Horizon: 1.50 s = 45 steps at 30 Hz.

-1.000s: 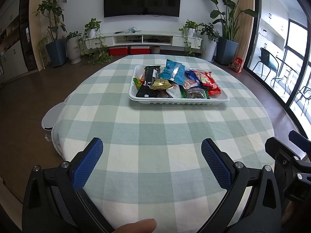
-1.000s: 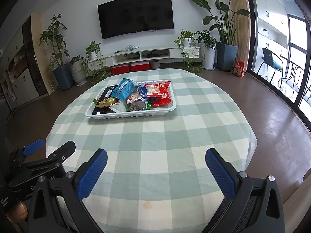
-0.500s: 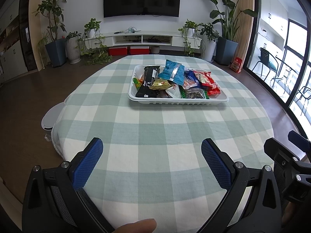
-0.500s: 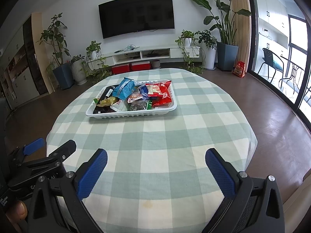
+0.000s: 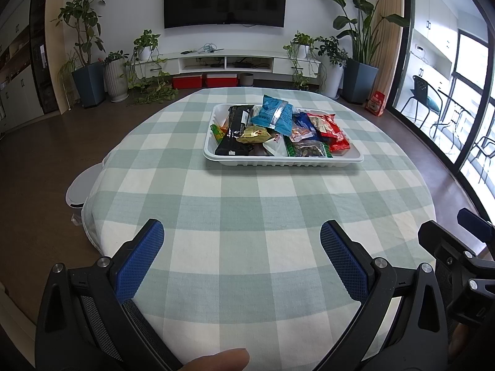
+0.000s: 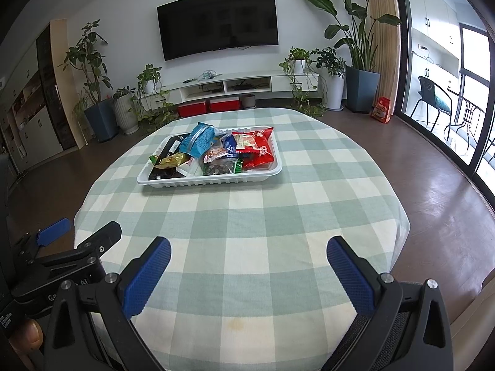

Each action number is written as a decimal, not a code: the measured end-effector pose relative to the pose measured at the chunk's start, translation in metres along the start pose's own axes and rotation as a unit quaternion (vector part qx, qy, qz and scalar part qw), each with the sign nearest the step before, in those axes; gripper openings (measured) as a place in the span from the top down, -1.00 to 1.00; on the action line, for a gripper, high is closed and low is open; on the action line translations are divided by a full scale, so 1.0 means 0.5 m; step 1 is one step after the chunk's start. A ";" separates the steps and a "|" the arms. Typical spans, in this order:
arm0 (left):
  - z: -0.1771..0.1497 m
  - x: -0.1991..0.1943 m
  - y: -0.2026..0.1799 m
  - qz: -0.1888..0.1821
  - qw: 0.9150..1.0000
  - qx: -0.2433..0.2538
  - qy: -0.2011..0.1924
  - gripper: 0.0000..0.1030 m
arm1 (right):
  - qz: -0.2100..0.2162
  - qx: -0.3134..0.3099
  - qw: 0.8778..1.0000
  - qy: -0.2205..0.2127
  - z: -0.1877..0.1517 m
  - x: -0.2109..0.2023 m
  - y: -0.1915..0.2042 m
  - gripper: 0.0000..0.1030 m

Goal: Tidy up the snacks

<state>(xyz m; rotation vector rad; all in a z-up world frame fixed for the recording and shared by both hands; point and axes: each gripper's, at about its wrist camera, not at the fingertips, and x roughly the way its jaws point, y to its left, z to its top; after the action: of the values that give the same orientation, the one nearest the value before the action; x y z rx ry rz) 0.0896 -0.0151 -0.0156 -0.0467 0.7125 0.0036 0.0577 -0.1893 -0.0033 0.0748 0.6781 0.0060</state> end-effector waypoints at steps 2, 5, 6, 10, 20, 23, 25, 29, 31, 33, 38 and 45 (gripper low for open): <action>0.000 0.001 0.000 0.000 1.000 0.000 0.000 -0.99 | 0.000 0.000 1.000 0.001 0.000 0.000 0.000 -1.00; 0.000 0.001 0.000 0.000 1.000 0.000 0.000 -0.99 | 0.000 0.000 1.000 0.000 0.000 -0.001 0.000 -1.00; 0.000 0.000 0.000 0.000 1.000 0.000 0.000 -0.99 | 0.000 0.000 1.000 0.000 0.001 -0.001 0.001 -1.00; -0.001 0.002 -0.001 0.000 1.000 0.000 0.000 -0.99 | 0.000 0.000 1.000 0.000 0.000 -0.001 0.001 -1.00; 0.000 0.000 0.000 0.000 1.000 0.000 0.000 -0.99 | 0.000 -0.001 1.000 0.001 0.002 -0.003 0.002 -1.00; 0.000 0.000 0.000 0.000 1.000 0.000 0.000 -0.99 | 0.000 -0.001 1.000 0.001 0.003 -0.003 0.002 -1.00; -0.001 0.002 -0.001 0.000 1.000 0.000 0.001 -0.99 | 0.000 -0.001 1.000 0.002 0.001 -0.003 0.002 -1.00; 0.000 0.000 0.000 0.000 1.000 0.000 0.000 -0.99 | 0.000 -0.001 1.000 0.002 0.003 -0.004 0.002 -1.00; -0.001 0.001 0.000 0.001 1.000 0.000 0.000 -0.99 | 0.001 -0.001 1.000 0.003 0.002 -0.005 0.003 -1.00; -0.001 0.001 -0.001 0.001 1.000 0.000 0.000 -0.99 | 0.000 -0.001 1.000 0.003 0.002 -0.005 0.003 -1.00; 0.000 0.001 0.000 0.001 1.000 0.000 0.000 -0.99 | 0.001 -0.001 1.000 0.003 0.003 -0.006 0.003 -1.00; -0.002 0.000 0.000 -0.005 1.000 0.000 -0.004 -0.99 | 0.002 0.001 1.000 0.006 0.000 -0.005 0.002 -1.00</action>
<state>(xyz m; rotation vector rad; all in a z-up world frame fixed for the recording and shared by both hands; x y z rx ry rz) 0.0892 -0.0152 -0.0163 -0.0506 0.7043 -0.0050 0.0555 -0.1882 -0.0018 0.0778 0.6906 0.0108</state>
